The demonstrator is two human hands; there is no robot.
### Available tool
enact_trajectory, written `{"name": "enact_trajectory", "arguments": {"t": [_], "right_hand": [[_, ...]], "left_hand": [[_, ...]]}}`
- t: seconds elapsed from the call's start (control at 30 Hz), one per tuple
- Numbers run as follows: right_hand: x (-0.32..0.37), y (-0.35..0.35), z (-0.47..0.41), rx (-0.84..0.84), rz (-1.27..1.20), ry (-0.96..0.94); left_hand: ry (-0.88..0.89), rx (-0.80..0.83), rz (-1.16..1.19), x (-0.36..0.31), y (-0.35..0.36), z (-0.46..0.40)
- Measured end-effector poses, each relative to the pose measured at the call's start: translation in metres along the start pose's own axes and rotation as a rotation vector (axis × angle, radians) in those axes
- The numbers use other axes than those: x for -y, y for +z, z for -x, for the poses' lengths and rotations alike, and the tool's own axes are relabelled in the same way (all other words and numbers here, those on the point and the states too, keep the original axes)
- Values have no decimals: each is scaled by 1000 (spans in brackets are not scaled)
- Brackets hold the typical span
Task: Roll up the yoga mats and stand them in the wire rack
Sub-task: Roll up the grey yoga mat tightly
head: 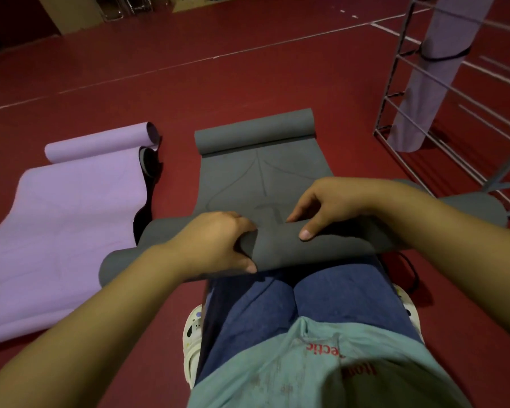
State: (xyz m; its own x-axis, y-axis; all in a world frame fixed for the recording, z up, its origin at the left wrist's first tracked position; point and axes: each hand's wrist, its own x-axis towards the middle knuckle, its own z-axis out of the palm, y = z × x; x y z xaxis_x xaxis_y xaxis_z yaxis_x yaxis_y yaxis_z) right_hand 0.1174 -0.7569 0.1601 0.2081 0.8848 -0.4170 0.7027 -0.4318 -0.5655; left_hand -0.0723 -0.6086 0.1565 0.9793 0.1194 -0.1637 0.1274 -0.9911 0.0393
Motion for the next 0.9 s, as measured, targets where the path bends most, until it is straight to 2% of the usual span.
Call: {"name": "enact_trajectory", "arguments": {"t": [0.07,0.17,0.23,0.47,0.63,0.7,0.8,0.9], "right_hand": [[2,6,6,-91,67,-14],[3,22,25,-363,279,-88],[0,32,36,-420,318,-131],[-14,35,27,-428,260,-121],[-16,14,13,-324,202,-60],[-17,10,8,-281,180,-44],[-18,5,3,-234,131,-20],[-19,-3,-3,-169,98,-7]], "left_hand": [[5,10,30,3,-4,-3],[-32,30,184,10,-6,-8],[-39,63,276,15,-7,-13],[-69,255,398,29,-18,-43],[-103,310,434,36,-20,-54],[-108,273,438,38,-17,-50],[-80,98,384,39,-13,-38],[-25,-10,236,32,-14,-25]]}}
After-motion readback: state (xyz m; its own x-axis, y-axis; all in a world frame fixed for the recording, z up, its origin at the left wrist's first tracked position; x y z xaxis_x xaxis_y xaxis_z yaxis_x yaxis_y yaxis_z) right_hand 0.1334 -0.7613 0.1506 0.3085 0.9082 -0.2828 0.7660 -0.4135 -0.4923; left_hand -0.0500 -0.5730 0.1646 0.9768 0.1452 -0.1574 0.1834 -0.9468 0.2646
